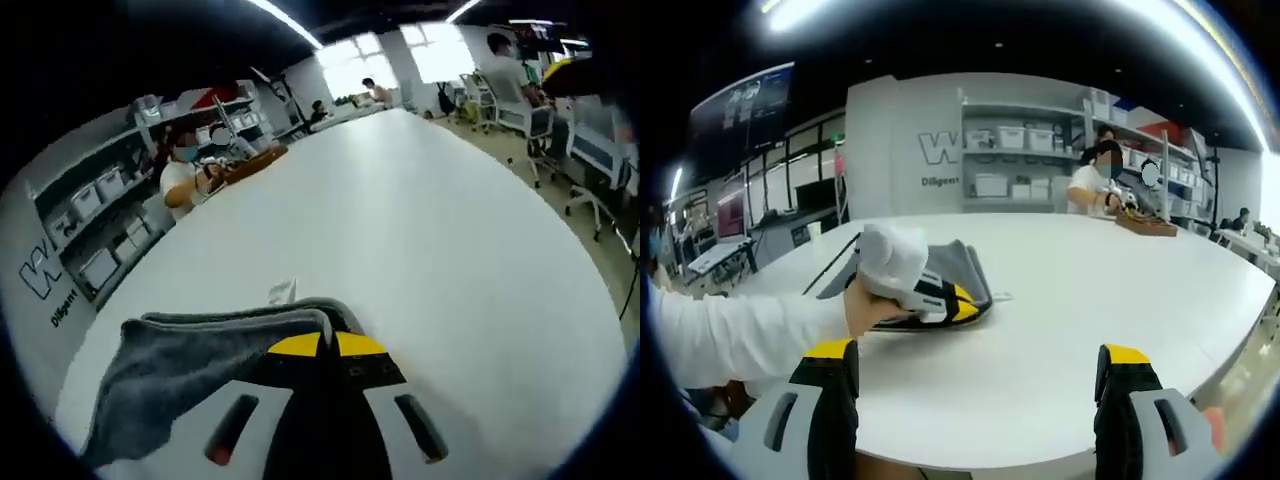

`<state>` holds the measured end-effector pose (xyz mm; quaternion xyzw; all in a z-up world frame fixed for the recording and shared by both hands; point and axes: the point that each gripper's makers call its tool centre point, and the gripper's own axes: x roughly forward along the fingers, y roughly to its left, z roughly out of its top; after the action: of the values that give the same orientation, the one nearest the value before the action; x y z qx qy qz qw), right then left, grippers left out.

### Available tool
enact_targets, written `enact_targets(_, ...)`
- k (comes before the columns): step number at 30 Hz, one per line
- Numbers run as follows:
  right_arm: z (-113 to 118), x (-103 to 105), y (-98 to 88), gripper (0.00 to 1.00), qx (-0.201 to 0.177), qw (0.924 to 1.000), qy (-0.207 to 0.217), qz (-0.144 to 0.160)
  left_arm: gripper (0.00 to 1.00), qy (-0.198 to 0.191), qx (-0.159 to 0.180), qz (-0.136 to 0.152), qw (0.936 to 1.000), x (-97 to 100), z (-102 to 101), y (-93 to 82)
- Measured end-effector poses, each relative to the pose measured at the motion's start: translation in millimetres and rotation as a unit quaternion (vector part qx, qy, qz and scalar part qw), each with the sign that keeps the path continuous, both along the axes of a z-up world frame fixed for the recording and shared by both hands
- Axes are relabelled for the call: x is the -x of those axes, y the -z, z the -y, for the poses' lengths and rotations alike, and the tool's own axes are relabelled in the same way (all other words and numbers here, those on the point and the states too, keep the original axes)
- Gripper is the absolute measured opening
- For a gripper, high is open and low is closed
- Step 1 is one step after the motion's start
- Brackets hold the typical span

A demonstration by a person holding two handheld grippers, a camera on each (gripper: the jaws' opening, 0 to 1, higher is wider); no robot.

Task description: Open the folded towel by lifting each exposed corner and separating the folded layers until the towel lies flat within the target outline without major curled edges

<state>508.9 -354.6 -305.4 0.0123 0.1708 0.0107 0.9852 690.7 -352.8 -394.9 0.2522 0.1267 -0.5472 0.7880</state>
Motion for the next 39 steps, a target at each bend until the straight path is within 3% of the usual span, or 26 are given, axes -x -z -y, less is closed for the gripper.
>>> enact_targets(5, -10.3, -4.7, 0.1, 0.99, 0.003, 0.9999, -0.012, -0.003, 0.03, -0.036, 0.061, -0.061, 0.9956, -11.2, -18.2, -22.2)
enact_targets(11, -25.4, -7.7, -3.9, 0.99, 0.001, 0.9993, -0.039, 0.002, 0.03, -0.086, 0.049, -0.013, 0.995, -36.8, -57.1, -34.4)
enact_targets(20, -32.5, -11.4, -2.6, 0.99, 0.012, 0.9987, -0.049, -0.003, 0.03, -0.169, 0.068, -0.01, 0.9833, -71.5, -126.5, -44.6)
enact_targets(32, -44.9, -14.8, -2.7, 0.98, 0.016, 0.9979, -0.063, -0.006, 0.03, -0.186, -0.003, 0.067, 0.9804, -88.7, -187.2, -42.8)
enact_targets(39, -58.4, -17.6, -2.6, 0.98, 0.018, 0.9964, -0.082, -0.008, 0.03, -0.193, -0.014, 0.084, 0.9775, -86.7, -215.6, -43.2)
